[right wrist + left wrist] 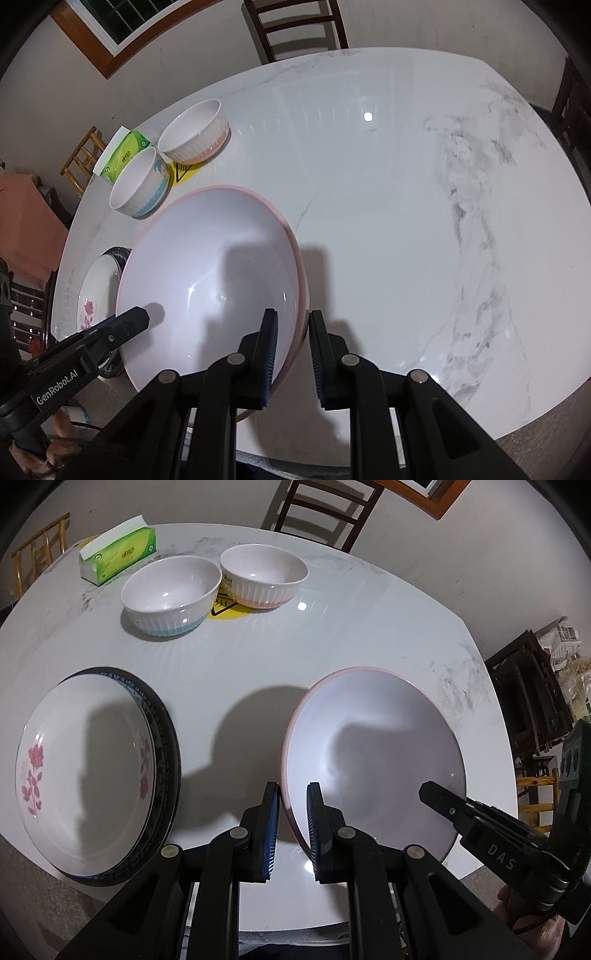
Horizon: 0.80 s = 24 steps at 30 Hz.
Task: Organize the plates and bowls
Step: 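Slide the pink bowl toward the plate stack and open the left gripper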
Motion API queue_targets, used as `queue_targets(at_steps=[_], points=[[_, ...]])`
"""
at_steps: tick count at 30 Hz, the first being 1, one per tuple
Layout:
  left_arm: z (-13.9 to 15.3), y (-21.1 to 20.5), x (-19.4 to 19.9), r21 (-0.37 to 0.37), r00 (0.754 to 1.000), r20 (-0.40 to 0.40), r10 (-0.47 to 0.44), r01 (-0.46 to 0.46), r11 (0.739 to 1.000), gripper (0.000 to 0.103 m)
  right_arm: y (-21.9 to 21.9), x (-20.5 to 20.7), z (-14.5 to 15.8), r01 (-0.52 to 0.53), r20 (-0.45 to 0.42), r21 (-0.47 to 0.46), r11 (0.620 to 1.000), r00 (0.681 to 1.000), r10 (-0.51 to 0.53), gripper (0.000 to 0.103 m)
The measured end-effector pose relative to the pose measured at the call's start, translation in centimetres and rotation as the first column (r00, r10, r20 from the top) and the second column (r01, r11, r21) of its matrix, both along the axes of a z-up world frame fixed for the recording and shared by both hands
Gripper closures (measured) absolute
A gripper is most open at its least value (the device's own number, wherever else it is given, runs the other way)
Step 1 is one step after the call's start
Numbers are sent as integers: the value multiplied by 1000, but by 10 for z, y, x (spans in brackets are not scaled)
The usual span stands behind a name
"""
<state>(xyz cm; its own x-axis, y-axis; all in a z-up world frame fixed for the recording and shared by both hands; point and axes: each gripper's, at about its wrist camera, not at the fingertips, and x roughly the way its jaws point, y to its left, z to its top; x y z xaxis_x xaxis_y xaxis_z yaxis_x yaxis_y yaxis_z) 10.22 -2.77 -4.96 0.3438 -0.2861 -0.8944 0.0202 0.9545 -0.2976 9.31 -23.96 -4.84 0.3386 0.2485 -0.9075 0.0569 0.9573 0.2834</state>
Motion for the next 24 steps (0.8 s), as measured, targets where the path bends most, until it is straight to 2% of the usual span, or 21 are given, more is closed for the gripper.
queue_targets(at_steps=[10,24], points=[[-14,3,-5,5,1000,-25,7,-7,1000,91,6,-4,-10,-9,-19,15,1000,1000,9,85],[-15,6,-6,-3,1000,-19,2,-2,1000,91,1,-5,-9,7,-21,40,999,1000,-7,82]])
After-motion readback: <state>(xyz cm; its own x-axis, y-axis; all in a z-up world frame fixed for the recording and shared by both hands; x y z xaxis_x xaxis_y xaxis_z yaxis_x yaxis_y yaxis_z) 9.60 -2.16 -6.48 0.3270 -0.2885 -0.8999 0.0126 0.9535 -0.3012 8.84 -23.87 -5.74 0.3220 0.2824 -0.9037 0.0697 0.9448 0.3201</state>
